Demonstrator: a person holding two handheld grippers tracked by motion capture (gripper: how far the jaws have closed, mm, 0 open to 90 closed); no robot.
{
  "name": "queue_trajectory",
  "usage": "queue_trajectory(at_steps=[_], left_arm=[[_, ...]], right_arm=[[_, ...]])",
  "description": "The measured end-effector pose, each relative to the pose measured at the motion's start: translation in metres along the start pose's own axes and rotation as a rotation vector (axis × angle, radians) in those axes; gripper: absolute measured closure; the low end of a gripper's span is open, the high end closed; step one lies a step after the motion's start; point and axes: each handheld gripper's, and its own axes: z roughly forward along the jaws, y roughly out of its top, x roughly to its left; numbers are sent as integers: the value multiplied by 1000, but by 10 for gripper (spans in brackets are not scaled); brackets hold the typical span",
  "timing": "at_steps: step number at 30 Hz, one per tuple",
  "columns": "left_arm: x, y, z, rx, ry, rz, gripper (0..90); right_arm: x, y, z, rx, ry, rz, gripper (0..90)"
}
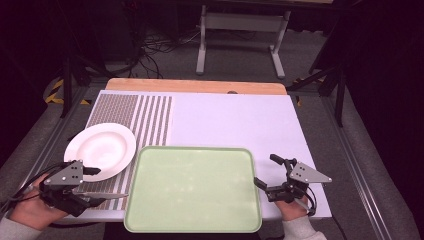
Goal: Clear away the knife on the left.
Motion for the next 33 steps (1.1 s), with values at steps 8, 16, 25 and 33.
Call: queue_trajectory(at_steps=[8,16,25,33], left_arm=[[4,-6,-1,97,-19,10,172],[7,-11,-2,204,-30,32,225],[13,-16,1,318,-47,52,274],[17,-23,10,421,-42,102,310]], right_arm=[[0,0,1,3,3,-2,18],[1,0,0,1,5,-2,18],[1,0,2,-1,21,-4,14],[2,0,2,-5,35,1,14]])
